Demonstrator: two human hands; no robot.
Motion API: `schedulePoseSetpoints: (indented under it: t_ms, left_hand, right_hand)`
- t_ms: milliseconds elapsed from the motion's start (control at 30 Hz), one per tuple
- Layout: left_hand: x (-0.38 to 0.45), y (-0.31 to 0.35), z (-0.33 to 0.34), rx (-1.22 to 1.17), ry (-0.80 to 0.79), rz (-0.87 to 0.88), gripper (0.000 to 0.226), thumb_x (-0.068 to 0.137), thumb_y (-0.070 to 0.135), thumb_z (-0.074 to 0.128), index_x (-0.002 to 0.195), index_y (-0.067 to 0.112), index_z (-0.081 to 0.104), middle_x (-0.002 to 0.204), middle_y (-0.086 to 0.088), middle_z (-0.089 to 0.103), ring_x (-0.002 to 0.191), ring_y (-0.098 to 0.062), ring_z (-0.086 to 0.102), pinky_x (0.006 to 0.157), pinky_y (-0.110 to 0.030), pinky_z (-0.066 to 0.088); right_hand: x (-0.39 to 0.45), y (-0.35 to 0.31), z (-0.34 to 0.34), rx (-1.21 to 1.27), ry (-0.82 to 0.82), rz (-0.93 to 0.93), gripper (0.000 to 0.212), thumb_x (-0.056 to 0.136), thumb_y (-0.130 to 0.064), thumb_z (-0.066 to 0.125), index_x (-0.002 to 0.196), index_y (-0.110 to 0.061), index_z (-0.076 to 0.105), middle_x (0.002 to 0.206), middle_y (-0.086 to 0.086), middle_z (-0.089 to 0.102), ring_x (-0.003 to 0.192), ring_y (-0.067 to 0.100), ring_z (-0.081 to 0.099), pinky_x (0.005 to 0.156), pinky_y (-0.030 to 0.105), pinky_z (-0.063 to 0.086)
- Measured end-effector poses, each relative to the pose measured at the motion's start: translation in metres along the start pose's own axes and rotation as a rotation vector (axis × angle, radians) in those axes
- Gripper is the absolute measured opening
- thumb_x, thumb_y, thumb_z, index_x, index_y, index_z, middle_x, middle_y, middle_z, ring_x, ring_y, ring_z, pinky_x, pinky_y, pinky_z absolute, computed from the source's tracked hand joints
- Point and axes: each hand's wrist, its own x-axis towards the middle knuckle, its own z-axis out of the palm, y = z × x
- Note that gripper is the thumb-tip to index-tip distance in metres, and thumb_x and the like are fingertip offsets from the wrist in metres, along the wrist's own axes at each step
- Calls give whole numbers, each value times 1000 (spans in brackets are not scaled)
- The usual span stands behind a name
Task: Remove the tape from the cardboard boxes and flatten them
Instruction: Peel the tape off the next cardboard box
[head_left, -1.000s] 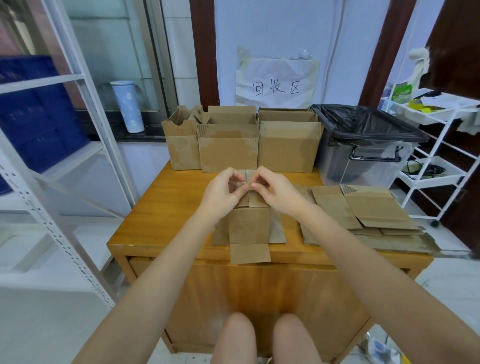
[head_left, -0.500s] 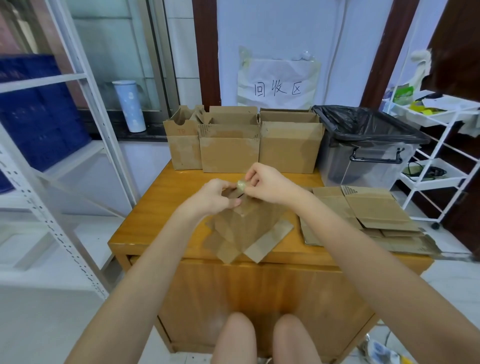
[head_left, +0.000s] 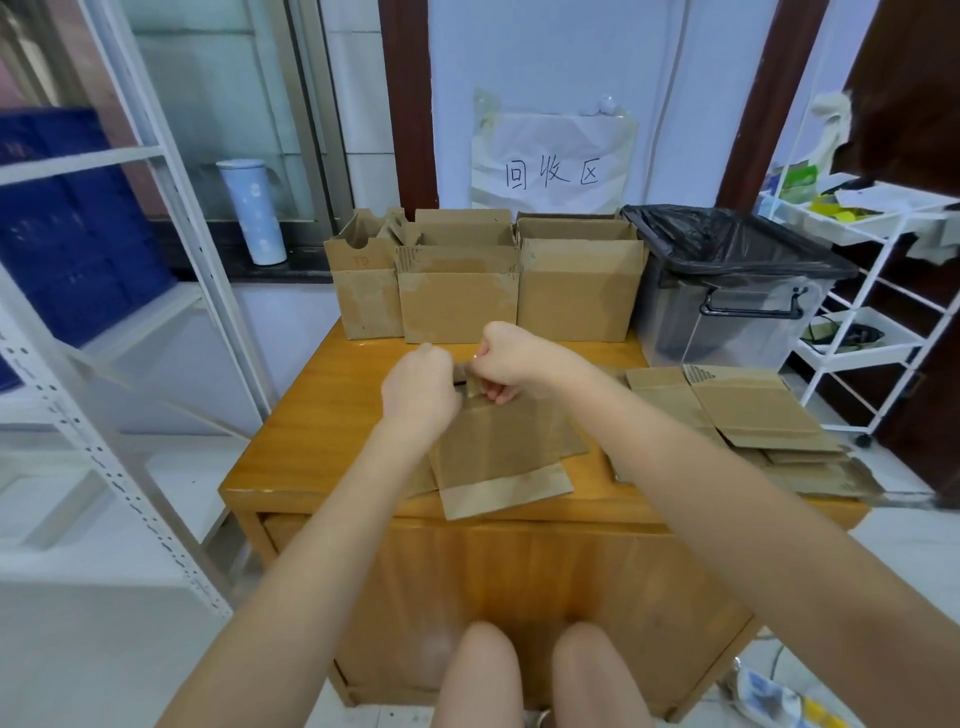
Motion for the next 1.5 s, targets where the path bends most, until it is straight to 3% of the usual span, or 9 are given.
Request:
schedulePoseSetpoints:
  t_ms: [200, 500, 767, 900, 1033, 1167, 1233, 1400, 1500]
  left_hand:
    - [-20, 1, 34, -45, 247, 69, 40, 93, -3, 43, 129, 8, 55, 129, -7, 54, 113, -24, 53, 80, -33, 46]
    - [-14, -10, 30, -18, 223, 146, 46, 96, -1, 38, 139, 9, 48, 139, -8, 50, 122, -26, 50, 94, -35, 45]
    - [3, -26, 18, -24, 122, 215, 53, 92, -9, 41, 137, 15, 52, 143, -2, 49, 128, -24, 47, 104, -34, 40]
    - [9, -23, 11, -17, 67, 176, 52, 87, -13, 42, 129, 13, 60, 133, -5, 56, 120, -26, 52, 99, -37, 44]
    - [10, 5, 3, 34, 83, 104, 18, 89, -6, 41, 91, 1, 57, 113, -16, 57, 94, -30, 54, 73, -35, 43]
    - [7, 6, 27, -40, 233, 142, 15, 96, 5, 38, 102, 3, 51, 108, -14, 49, 98, -28, 50, 69, -26, 30]
    - [8, 1, 37, -67, 305, 148, 13, 97, 8, 37, 101, 5, 50, 104, -11, 48, 94, -24, 49, 68, -25, 30]
    - [9, 2, 42, -59, 349, 146, 15, 97, 10, 39, 104, 5, 51, 105, -9, 50, 94, -22, 49, 67, -25, 32]
    - [8, 0, 44, -46, 364, 147, 16, 98, 11, 38, 105, 6, 51, 105, -9, 50, 94, -22, 49, 66, -25, 33]
  right_hand:
    - [5, -11, -11, -105, -88, 44, 14, 96, -6, 43, 81, -4, 43, 71, 16, 58, 36, 10, 57, 42, 26, 55]
    - [-1, -3, -29, 65, -116, 113, 21, 99, -7, 41, 116, 4, 42, 93, 23, 68, 71, 24, 69, 64, 33, 59]
    - [-2, 11, -40, 284, -115, 176, 31, 97, -3, 43, 125, 10, 45, 86, 20, 71, 50, 14, 60, 47, 21, 52]
    - [-1, 22, -34, 344, -64, 167, 27, 96, -1, 45, 113, 16, 56, 79, 11, 69, 54, 10, 56, 50, 17, 51]
    - [-3, 29, -31, 460, -51, 131, 17, 97, -14, 55, 95, 3, 57, 81, 12, 66, 63, 13, 59, 59, 21, 58]
    - [-6, 35, -32, 480, -9, 114, 28, 91, -32, 64, 85, -10, 49, 77, 9, 62, 78, 18, 62, 60, 21, 58]
    - [-5, 36, -27, 465, 44, 98, 32, 88, -37, 67, 84, -11, 49, 77, 8, 63, 67, 13, 61, 55, 18, 56]
    - [5, 28, -6, 88, 257, 111, 43, 78, -51, 72, 65, -17, 50, 72, 1, 61, 69, 20, 58, 64, 34, 55]
    - [3, 21, 5, -148, 347, 115, 48, 78, -58, 68, 59, -21, 45, 59, -6, 47, 62, 18, 48, 52, 25, 34]
